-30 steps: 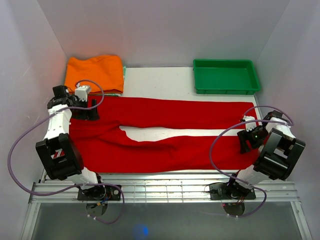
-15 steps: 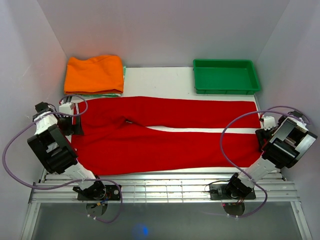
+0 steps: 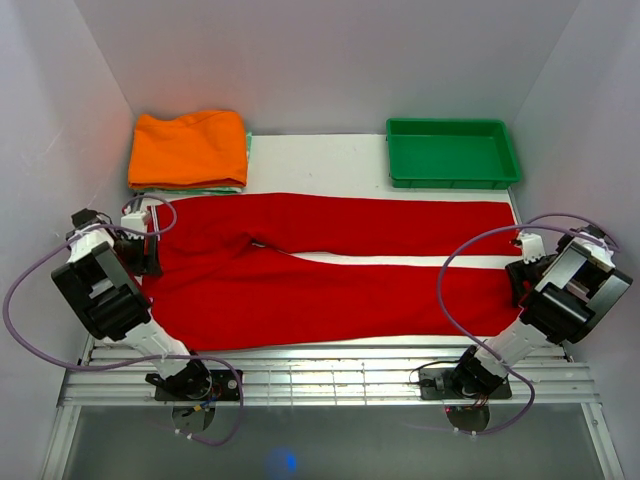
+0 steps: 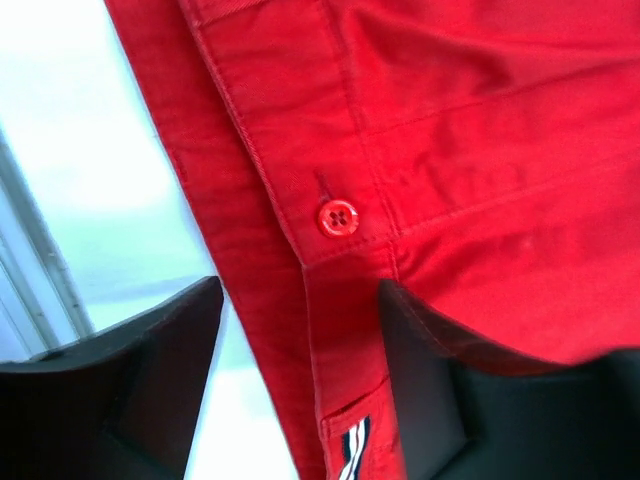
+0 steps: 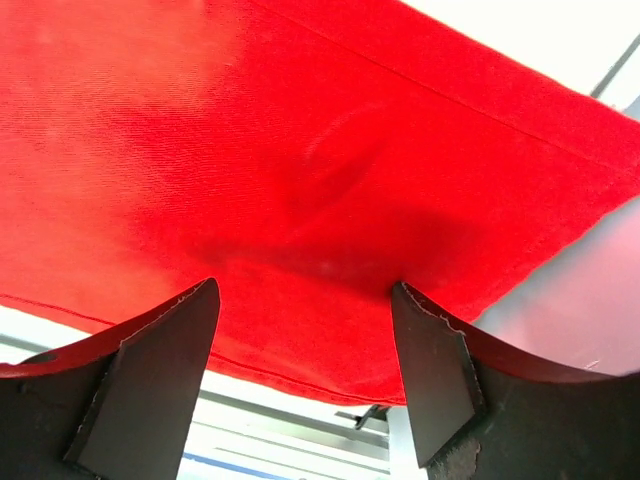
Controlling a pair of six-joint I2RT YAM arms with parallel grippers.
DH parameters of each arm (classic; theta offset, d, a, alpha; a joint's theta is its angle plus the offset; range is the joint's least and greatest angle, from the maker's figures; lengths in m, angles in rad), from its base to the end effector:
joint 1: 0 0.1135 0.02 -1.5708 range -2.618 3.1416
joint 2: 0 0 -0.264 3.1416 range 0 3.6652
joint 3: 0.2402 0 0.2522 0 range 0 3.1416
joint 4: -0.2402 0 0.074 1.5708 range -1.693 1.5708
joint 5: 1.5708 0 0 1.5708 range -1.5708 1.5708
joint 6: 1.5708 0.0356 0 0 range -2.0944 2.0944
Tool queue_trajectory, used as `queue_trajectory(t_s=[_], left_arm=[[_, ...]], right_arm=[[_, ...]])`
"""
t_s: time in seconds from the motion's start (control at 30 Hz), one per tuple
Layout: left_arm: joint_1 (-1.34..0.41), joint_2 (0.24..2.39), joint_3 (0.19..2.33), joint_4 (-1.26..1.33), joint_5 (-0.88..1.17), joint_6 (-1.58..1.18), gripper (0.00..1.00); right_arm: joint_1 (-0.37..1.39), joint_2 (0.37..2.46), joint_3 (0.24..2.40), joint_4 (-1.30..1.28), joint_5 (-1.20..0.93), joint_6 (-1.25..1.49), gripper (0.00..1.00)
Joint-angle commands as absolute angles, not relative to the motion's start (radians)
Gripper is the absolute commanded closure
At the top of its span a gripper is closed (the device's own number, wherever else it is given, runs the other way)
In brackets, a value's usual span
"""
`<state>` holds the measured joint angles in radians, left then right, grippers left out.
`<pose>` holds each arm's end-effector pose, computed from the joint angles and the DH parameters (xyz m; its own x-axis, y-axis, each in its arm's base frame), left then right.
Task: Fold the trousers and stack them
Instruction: Flatten the trousers out
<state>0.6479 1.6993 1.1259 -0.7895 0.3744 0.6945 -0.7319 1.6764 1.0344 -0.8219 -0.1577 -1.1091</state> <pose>0.2584 0.1793 0.1880 -0.9204 0.0504 -0.3876 0.1140 0.9832 -0.1429 0.2206 -0.1907 0.1689 -0.9092 -0.3718 -0.1873 -0.3737 0.9272 -0.0260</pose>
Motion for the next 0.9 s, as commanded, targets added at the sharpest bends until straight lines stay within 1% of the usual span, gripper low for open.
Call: queue_trajectory(t_s=[0.0, 0.03, 0.07, 0.13, 0.17, 0.27, 0.3, 0.43, 0.47, 0.5, 0.53, 0.6, 0.63, 0.7, 0.77, 0.83, 0.87], left_arm=[[0.655, 1.768, 1.103, -0.759, 0.313, 0.727, 0.34], [0.655, 1.781, 1.103, -0.732, 0.296, 0.724, 0.42], [0.657, 1.795, 1.107, -0.72, 0.285, 0.718, 0.56], [0.657, 1.851, 1.156, -0.706, 0.269, 0.709, 0.69], [0.66, 1.873, 1.179, -0.703, 0.249, 0.706, 0.8], [0.669, 1.937, 1.27, -0.703, 0.224, 0.703, 0.93], [0.67, 1.945, 1.288, -0.7, 0.207, 0.703, 0.99], [0.672, 1.954, 1.348, -0.715, 0.208, 0.725, 1.0], [0.672, 1.941, 1.353, -0.724, 0.218, 0.732, 0.96], [0.672, 1.928, 1.368, -0.732, 0.231, 0.733, 0.88], [0.673, 1.91, 1.379, -0.773, 0.298, 0.756, 0.71], [0.673, 1.84, 1.402, -0.787, 0.351, 0.77, 0.56], [0.675, 1.816, 1.419, -0.825, 0.427, 0.803, 0.45], [0.673, 1.763, 1.462, -0.85, 0.494, 0.816, 0.32], [0.669, 1.746, 1.544, -0.89, 0.59, 0.848, 0.14], [0.667, 1.75, 1.621, -0.89, 0.655, 0.853, 0.11], [0.654, 1.765, 1.646, -0.882, 0.681, 0.847, 0.11]], right_arm=[[-0.735, 1.661, 1.091, -0.906, -0.232, -1.129, 0.25], [-0.735, 1.661, 1.112, -0.922, -0.244, -1.126, 0.25], [-0.735, 1.661, 1.124, -0.937, -0.256, -1.126, 0.25], [-0.73, 1.664, 1.158, -0.965, -0.281, -1.131, 0.25], [-0.727, 1.666, 1.167, -0.972, -0.284, -1.129, 0.25], [-0.716, 1.674, 1.195, -0.985, -0.298, -1.124, 0.25], [-0.713, 1.68, 1.2, -0.992, -0.299, -1.127, 0.25], [-0.71, 1.703, 1.244, -1.02, -0.316, -1.127, 0.25], [-0.71, 1.704, 1.258, -1.028, -0.327, -1.126, 0.25], [-0.71, 1.713, 1.297, -1.04, -0.343, -1.126, 0.25], [-0.71, 1.718, 1.324, -1.081, -0.365, -1.14, 0.25], [-0.71, 1.735, 1.417, -1.113, -0.429, -1.161, 0.25], [-0.71, 1.743, 1.457, -1.161, -0.48, -1.172, 0.25], [-0.707, 1.776, 1.534, -1.184, -0.526, -1.175, 0.24], [-0.704, 1.811, 1.662, -1.233, -0.577, -1.189, 0.22], [-0.684, 1.868, 1.771, -1.252, -0.591, -1.184, 0.21], [-0.674, 1.885, 1.793, -1.247, -0.589, -1.175, 0.22]])
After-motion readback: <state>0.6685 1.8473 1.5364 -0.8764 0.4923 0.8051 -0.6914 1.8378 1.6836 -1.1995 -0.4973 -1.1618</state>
